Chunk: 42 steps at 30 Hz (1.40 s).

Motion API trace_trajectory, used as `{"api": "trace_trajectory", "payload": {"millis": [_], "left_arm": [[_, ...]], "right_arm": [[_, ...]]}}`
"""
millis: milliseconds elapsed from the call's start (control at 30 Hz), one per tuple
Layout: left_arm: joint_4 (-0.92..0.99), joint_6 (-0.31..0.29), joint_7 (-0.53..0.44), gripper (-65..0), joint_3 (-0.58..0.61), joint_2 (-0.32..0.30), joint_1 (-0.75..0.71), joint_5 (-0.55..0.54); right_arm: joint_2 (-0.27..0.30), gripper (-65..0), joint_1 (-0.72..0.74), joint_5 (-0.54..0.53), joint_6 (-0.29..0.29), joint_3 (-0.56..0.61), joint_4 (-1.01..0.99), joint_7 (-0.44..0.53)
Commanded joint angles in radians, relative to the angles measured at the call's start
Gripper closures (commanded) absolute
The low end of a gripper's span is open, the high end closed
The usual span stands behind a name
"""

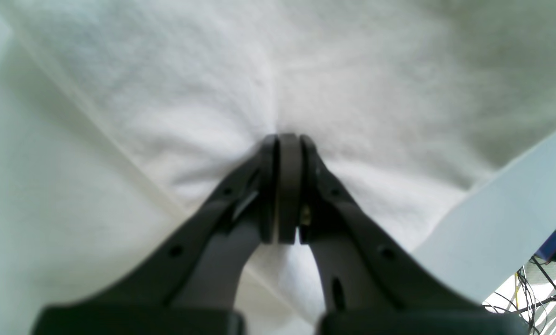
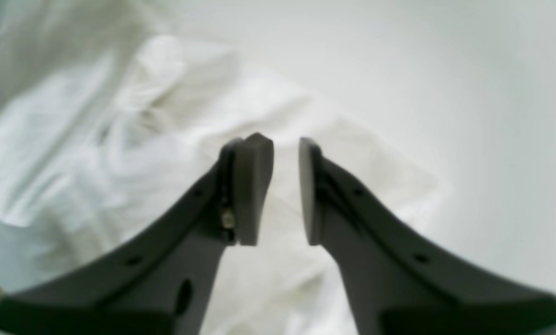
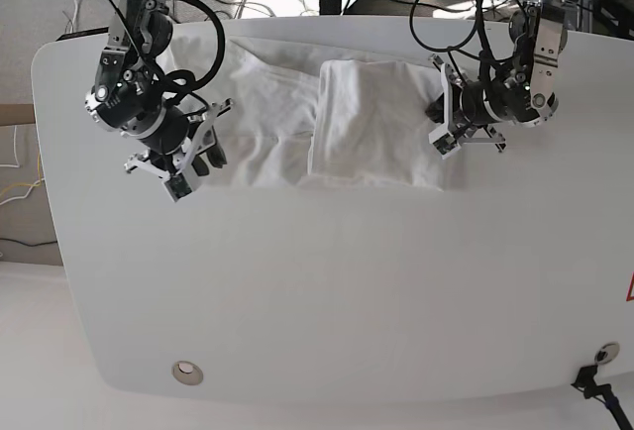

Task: Fold the T-shirt properly
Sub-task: 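Release the shirt and reposition both grippers at the folded bundle edges, then grasp the bundle with the right gripper and fold it over toward the left gripper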

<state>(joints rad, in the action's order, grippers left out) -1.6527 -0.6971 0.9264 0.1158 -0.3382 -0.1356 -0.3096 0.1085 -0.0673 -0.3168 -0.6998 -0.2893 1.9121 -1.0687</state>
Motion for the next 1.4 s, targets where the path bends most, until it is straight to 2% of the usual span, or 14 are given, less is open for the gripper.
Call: {"api": "trace_trajectory", "payload": {"millis": [0, 100, 133, 200, 367, 467, 633, 967, 1000, 1067, 1100, 1200, 1233, 1367], "left_arm": [[0.004, -0.001, 0.05, 0.0, 0.003, -0.003, -0.011, 0.033], [0.003, -0.001, 0.05, 0.0, 0.0, -0.005, -0.028, 0.033], [-0.005, -0.001, 0.05, 0.0, -0.014, -0.005, -0.035, 0.033], [-0.031, -0.001, 0.05, 0.0, -0.046, -0.003, -0.062, 0.033], [-0.051, -0.001, 0.052, 0.0, -0.06, -0.003, -0.075, 0.033], [-0.054, -0.001, 0.052, 0.0, -0.06, -0.003, -0.077, 0.033], [-0.054, -0.001, 0.053, 0.0, -0.06, -0.005, -0.085, 0.033], [-0.054, -0.001, 0.053, 0.0, -0.052, -0.003, -0.091, 0.033], [-0.054, -0.001, 0.053, 0.0, -0.052, -0.003, -0.091, 0.033], [-0.054, -0.001, 0.053, 0.0, -0.052, -0.003, -0.091, 0.033], [-0.054, -0.001, 0.053, 0.0, -0.052, -0.003, -0.091, 0.033], [-0.054, -0.001, 0.053, 0.0, -0.052, -0.002, -0.091, 0.033], [-0.054, -0.001, 0.053, 0.0, -0.052, -0.002, -0.094, 0.033], [-0.054, -0.001, 0.053, 0.0, -0.057, 0.034, -0.105, 0.034]], "right_arm": [[0.013, -27.8, 0.014, -0.002, 0.002, -0.112, -0.001, -0.011], [0.015, -48.5, 0.017, -0.003, 0.002, -0.241, -0.024, -0.051], [0.015, -52.2, 0.017, -0.003, 0.002, -0.276, -0.033, -0.066], [0.012, -52.7, 0.017, -0.014, 0.002, -0.33, -0.061, -0.087], [0.03, -52.7, 0.011, -0.199, 0.002, -0.453, -0.263, -0.121], [0.044, -52.7, -0.025, -0.292, 0.002, -0.434, -0.323, -0.123], [0.023, -52.7, -0.082, -0.399, 0.002, -0.353, -0.325, -0.124], [-0.082, -52.4, -0.039, -0.321, 0.002, -0.262, -0.326, -0.12], [-0.082, -51.2, -0.033, -0.318, 0.002, -0.255, -0.326, -0.12], [-0.083, -41.2, -0.018, -0.313, 0.002, -0.248, -0.326, -0.12], [-0.083, -33.8, -0.015, -0.31, 0.002, -0.248, -0.326, -0.12], [-0.083, -3.0, 0.002, -0.269, 0.002, -0.248, -0.322, -0.12], [-0.083, 0.0, 0.004, -0.253, 0.002, -0.247, -0.319, -0.12], [-0.086, 0.0, -0.001, -0.187, 0.002, -0.189, -0.201, -0.12]]}}
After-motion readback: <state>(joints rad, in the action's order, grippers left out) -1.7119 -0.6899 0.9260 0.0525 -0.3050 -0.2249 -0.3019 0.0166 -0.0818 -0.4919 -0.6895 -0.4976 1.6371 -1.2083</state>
